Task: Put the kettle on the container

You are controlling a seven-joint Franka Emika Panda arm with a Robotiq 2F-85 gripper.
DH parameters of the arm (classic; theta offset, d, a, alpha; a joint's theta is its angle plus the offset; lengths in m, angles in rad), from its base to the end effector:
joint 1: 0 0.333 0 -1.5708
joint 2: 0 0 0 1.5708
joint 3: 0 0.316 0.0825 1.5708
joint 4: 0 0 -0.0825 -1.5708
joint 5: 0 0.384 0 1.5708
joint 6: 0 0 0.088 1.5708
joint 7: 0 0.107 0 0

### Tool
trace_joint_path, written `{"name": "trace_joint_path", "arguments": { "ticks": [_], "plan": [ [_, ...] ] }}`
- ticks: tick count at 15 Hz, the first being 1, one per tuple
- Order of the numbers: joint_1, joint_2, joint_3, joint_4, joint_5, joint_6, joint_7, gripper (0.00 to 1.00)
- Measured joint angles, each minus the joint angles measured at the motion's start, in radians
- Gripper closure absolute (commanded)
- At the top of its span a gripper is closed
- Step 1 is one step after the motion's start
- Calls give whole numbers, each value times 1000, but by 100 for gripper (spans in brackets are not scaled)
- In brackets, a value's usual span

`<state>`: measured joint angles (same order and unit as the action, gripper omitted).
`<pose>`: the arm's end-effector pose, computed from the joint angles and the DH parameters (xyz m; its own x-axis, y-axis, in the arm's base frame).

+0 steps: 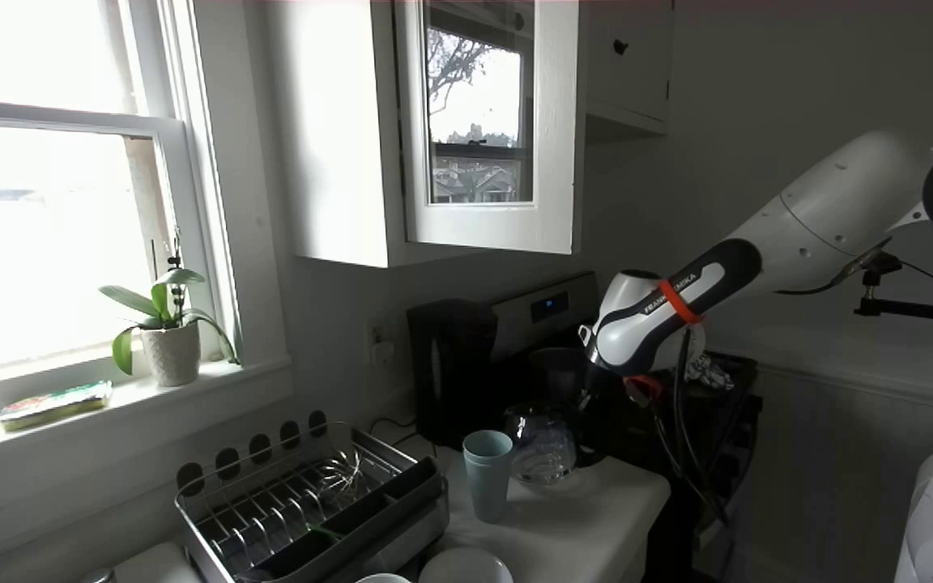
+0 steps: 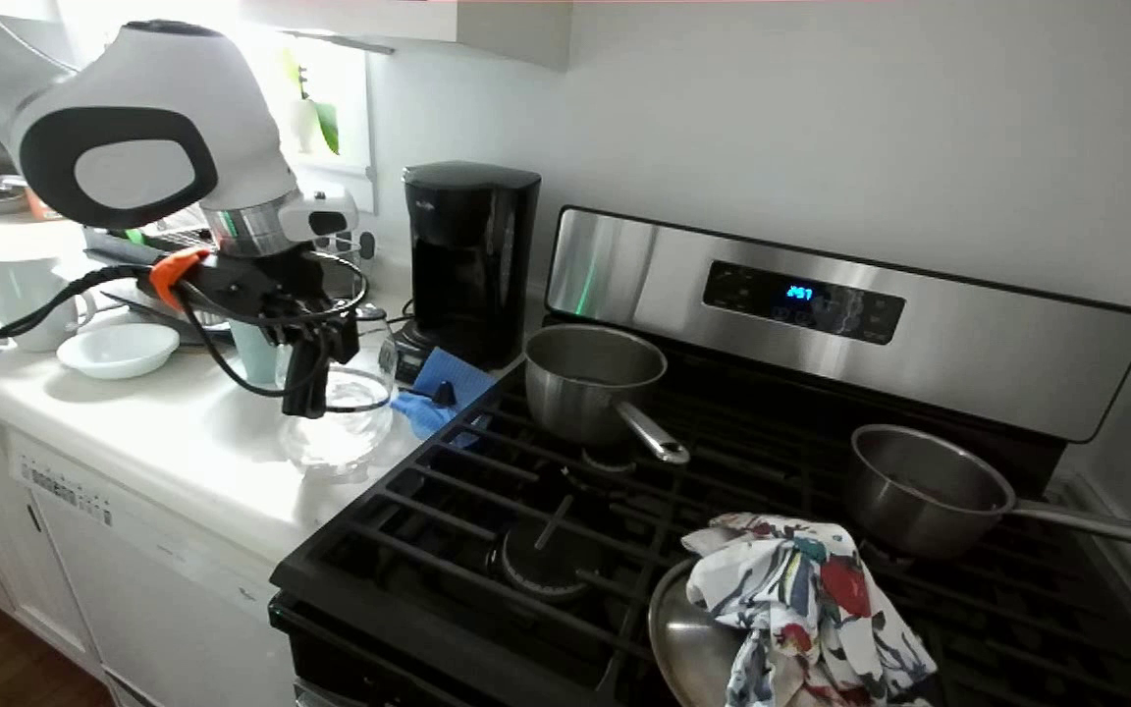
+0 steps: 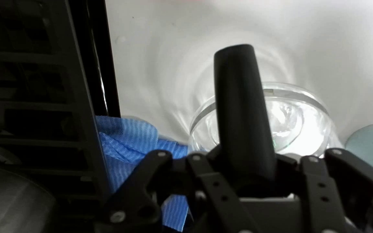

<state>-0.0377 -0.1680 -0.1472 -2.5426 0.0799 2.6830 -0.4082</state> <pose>0.4623 -0.0888 0.3629 0.9397 0.1543 0.3052 0.1476 -0.9880 0.0451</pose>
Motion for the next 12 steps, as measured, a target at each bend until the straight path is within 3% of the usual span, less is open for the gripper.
{"name": "trace_joint_path", "arguments": {
  "ticks": [1,3,7,10,12],
  "plan": [
    [0,1,0,-1,-3,-4,1,65],
    [0,5,0,-2,-4,-12,1,65],
    [0,7,0,-2,-4,-25,1,24],
    [1,7,0,-2,-4,-25,1,4],
    [3,6,0,-1,-3,-25,0,0]
  ]
}}
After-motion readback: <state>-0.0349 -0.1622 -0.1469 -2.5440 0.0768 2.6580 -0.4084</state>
